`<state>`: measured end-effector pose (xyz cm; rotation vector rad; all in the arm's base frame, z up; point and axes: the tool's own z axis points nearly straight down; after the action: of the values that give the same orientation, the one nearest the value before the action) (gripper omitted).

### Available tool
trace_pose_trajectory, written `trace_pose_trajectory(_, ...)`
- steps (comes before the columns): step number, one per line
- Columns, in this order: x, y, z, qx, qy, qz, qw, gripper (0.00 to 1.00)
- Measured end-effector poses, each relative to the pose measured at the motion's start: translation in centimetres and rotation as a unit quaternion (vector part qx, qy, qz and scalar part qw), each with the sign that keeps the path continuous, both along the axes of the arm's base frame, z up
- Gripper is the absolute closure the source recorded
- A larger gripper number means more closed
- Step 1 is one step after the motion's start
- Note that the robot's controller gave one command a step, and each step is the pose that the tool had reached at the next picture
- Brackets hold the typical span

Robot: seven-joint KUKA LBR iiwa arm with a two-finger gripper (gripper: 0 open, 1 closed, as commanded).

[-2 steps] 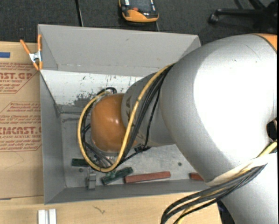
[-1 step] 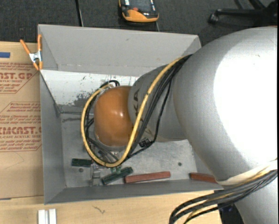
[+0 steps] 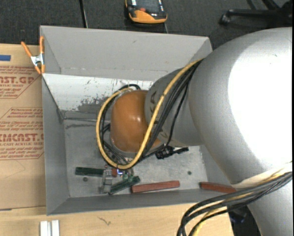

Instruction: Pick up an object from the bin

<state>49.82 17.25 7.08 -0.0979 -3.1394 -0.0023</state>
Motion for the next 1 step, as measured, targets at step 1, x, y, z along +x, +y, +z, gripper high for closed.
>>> trace_pose_trajectory(1,-0.65,2.87,0.72,0.000,-0.0001,0.070,0.9976,1.00)
